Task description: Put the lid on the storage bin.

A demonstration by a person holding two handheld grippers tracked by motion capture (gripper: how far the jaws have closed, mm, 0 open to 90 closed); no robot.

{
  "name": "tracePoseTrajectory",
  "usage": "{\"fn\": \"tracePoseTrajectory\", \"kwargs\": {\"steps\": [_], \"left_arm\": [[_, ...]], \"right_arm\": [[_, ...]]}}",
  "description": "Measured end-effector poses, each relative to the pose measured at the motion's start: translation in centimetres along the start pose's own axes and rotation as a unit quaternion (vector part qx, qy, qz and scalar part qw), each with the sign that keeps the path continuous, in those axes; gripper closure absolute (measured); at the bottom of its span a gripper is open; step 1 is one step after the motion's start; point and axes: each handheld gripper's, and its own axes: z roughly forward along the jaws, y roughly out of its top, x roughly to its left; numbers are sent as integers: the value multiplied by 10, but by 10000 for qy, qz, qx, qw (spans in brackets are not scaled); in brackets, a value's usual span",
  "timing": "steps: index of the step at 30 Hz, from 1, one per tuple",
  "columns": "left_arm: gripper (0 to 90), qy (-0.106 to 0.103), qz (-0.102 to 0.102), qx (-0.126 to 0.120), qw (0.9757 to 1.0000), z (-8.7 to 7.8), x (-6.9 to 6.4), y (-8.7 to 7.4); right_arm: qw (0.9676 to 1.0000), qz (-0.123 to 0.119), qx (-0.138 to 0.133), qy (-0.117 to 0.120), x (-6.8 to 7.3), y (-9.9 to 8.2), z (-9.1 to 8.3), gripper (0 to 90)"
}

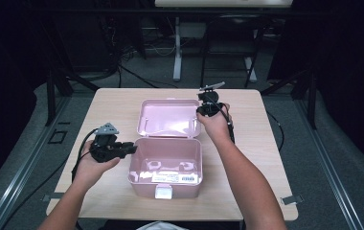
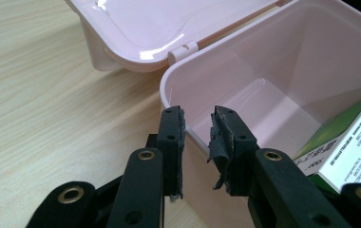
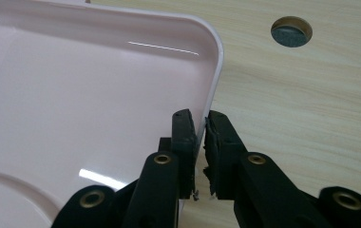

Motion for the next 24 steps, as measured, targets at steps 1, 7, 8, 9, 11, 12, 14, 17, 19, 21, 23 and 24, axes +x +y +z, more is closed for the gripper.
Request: {"fn": "tracePoseTrajectory", "kwargs": {"steps": [1,7,8,9,11,12,14,17,19,21,23,24], "left_arm": [[736,-2,2,2,10000,0,0,0],[736,3,-1,0,10000,0,0,0],[735,3,-2,-2,10000,0,0,0],[736,3,-3,-2,10000,0,0,0],[736,2,-4,0,10000,0,0,0],[736,4,-5,-1,10000,0,0,0],[736,6,-4,1,10000,0,0,0],[736,8,-7,1,10000,0,0,0],[736,8,-6,1,10000,0,0,0],[736,6,-3,3,10000,0,0,0],[736,4,-6,2,10000,0,0,0],[736,5,-7,1,10000,0,0,0]], "right_arm": [[10000,-2,-34,12,0,0,-2,827],[9999,-44,-138,82,1,2,-13,831],[9998,-52,-158,83,1,2,-14,832],[9997,-53,-197,93,1,2,-17,833],[9997,-67,-219,106,2,2,-20,835],[9995,-79,-271,126,2,2,-24,837],[9994,-101,-305,132,2,2,-27,839],[9992,-135,-351,139,3,1,-31,841],[9991,-137,-372,157,3,1,-32,842],[9989,-159,-410,165,4,1,-36,843],[9988,-167,-416,172,4,1,-37,844],[9986,-203,-442,189,4,1,-41,845]]}}
